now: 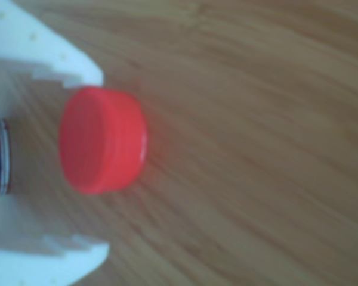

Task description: Grasp a red cap and put it in the cup.

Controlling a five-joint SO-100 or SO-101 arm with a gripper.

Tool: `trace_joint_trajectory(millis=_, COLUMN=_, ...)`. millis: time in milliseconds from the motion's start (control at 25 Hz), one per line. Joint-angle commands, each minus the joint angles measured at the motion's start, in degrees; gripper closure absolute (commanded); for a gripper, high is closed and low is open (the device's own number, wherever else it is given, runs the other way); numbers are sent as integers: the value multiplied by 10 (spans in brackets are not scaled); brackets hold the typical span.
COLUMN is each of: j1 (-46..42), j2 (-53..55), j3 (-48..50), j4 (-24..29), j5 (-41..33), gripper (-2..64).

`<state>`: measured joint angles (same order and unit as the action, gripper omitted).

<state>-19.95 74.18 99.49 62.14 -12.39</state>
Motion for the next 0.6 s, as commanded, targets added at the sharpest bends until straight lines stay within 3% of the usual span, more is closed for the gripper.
trace_joint_trajectory(millis=0, j1=2, j2=34, j3=-15, j4=4, j5=4, gripper=315)
trace_joint_trajectory(millis=240, j1=3, j2=36, j3=-15, j4=4, j5=4, gripper=415)
trace_joint_trajectory(millis=560, j1=4, j2=38, j3=-15, j4=6, j5=4, gripper=442)
